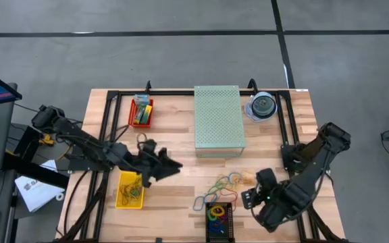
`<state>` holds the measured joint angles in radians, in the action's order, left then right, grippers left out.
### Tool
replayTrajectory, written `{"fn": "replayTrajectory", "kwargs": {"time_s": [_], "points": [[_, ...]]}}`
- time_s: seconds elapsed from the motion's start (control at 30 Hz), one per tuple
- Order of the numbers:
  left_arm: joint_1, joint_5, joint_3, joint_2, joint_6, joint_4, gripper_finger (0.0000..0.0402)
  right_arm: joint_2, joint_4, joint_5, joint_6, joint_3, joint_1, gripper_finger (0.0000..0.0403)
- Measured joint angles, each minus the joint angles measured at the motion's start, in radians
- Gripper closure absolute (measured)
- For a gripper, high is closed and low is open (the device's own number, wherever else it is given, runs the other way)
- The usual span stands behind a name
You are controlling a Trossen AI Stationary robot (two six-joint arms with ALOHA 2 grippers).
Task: Pick & Place Office Desk Supplies
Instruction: Put the yellow rubber band into the yellow bin
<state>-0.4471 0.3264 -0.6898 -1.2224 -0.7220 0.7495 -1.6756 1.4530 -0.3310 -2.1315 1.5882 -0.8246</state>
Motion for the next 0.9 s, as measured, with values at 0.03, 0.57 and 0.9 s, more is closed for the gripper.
{"fn": "replayTrajectory", "kwargs": {"time_s": [0.03,0.57,0.9], "points": [[0.005,0.0,-0.01,0.0,0.047,0.036,0.0251,0.0,-0.013,0.0,0.039,-0.011,0.007,0.0195],[0.134,-0.097,-0.148,0.106,0.253,-0.147,0.0249,0.055,-0.396,-0.023,1.001,-0.391,-0.016,0.0207],[0.128,-0.097,-0.148,0.101,0.255,-0.225,0.0257,0.273,-0.651,-0.127,0.501,-0.746,-0.111,0.0207]]}}
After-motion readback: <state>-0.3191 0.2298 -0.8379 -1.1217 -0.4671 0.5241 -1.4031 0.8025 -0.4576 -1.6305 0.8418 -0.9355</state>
